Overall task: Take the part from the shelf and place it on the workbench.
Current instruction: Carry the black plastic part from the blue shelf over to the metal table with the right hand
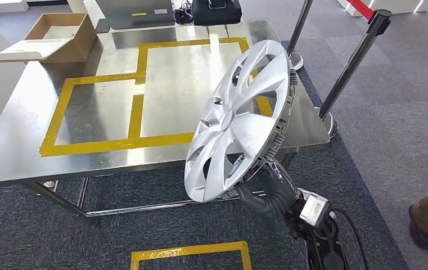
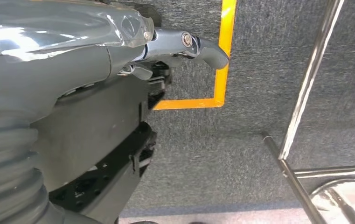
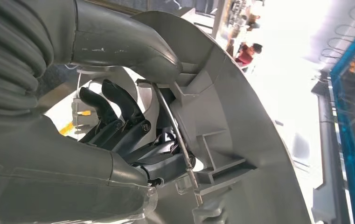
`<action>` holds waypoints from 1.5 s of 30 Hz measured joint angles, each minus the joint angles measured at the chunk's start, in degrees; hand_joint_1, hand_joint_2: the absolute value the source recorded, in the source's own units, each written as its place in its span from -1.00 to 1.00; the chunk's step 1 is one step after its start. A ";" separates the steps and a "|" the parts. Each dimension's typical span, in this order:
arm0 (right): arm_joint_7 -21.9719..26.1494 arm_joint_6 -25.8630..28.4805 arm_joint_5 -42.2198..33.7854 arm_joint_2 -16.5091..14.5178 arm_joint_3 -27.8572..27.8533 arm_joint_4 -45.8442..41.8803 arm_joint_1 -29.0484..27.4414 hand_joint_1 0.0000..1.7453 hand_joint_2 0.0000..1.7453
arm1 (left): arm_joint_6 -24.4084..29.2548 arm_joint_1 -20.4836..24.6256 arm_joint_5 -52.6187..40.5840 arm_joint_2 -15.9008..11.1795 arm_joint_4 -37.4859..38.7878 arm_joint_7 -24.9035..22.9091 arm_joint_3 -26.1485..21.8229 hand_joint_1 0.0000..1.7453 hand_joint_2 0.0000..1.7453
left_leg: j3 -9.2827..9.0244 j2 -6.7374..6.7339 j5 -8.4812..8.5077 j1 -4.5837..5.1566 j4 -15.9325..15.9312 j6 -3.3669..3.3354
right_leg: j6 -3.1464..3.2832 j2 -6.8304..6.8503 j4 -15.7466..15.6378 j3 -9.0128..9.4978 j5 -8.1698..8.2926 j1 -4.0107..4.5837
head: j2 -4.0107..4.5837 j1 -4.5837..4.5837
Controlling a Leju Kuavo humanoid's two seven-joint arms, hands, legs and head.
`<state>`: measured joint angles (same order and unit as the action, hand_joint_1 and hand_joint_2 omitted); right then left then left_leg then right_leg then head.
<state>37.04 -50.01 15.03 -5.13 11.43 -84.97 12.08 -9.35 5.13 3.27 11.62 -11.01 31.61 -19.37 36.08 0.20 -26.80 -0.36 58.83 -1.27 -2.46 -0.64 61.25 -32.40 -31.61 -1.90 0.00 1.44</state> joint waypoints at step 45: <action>-15.07 -9.57 18.78 6.13 -3.87 49.97 45.21 1.00 1.00 | -0.22 0.52 1.29 0.28 -0.01 2.01 -0.07 -1.00 1.00 | -1.03 0.44 -0.56 -0.60 -0.04 0.96 | -0.93 0.16 -3.89 -0.53 4.80 -0.20 | 0.00 0.35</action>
<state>21.97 -59.58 33.80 1.00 7.56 -35.00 57.29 -9.57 5.65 4.57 11.90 -11.02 33.62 -19.43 35.05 0.64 -27.36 -0.96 58.80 -0.31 -3.39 -0.48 57.36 -32.93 -26.81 -2.10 0.00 1.78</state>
